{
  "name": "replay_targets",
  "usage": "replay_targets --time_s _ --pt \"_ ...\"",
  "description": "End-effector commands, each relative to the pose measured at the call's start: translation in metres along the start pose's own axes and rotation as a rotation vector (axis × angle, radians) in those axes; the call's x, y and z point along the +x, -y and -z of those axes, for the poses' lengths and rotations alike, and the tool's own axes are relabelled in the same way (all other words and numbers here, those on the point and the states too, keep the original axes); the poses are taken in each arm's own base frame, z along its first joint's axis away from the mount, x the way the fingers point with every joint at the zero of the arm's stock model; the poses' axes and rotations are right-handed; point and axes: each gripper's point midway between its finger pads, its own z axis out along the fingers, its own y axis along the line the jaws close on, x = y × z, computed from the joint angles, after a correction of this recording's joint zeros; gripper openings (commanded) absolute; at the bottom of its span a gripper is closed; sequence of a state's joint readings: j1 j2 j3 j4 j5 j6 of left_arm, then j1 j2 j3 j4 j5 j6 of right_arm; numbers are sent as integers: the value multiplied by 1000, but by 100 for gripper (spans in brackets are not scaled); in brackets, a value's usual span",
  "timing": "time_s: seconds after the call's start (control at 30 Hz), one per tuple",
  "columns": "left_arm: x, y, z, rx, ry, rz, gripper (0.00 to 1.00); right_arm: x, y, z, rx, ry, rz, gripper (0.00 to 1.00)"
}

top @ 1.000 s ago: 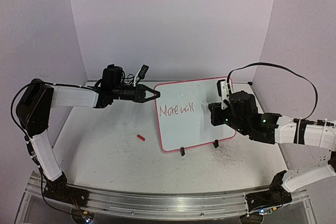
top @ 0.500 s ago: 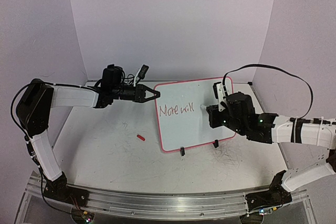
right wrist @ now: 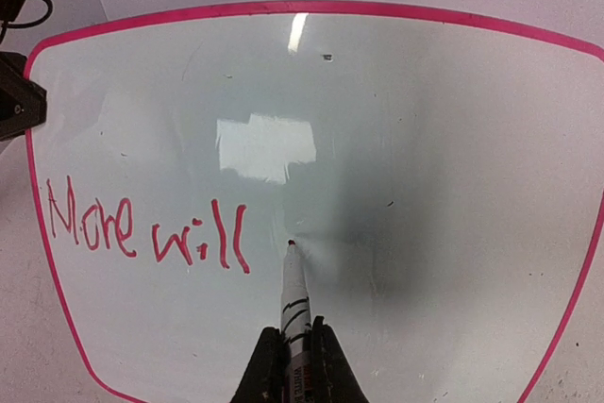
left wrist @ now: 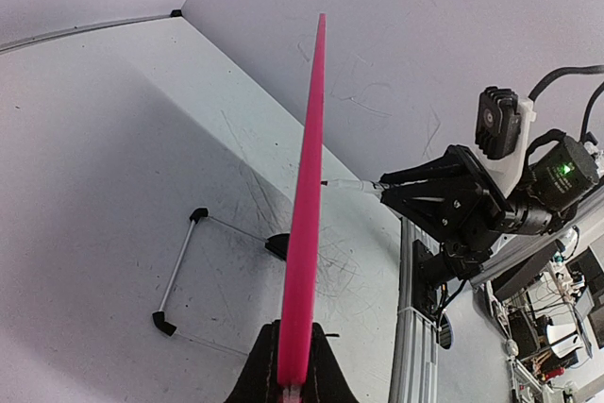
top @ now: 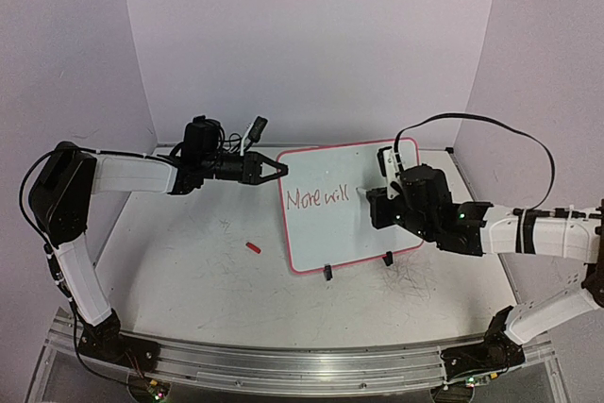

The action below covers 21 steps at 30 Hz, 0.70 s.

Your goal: Write a sentence on the whiteboard

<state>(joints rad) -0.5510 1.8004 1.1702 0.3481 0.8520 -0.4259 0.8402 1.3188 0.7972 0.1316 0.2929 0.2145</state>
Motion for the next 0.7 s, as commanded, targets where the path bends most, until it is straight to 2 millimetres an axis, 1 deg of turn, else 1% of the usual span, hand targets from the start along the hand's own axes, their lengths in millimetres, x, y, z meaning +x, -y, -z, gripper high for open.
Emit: replay_targets --time_s 0.0,0.2,0.37,0.67 --pt "-1 -2 -1 -34 -7 21 0 -31 -4 -1 2 81 -32 0" --pt "-1 -1 -1 -32 -8 21 0 -28 0 -4 28 75 -34 0" --pt "-1 -1 -1 -32 -8 21 0 -17 3 -8 45 40 -28 0" --pt "-2 0 -1 -29 -8 19 0 1 6 -8 51 -12 -29 0"
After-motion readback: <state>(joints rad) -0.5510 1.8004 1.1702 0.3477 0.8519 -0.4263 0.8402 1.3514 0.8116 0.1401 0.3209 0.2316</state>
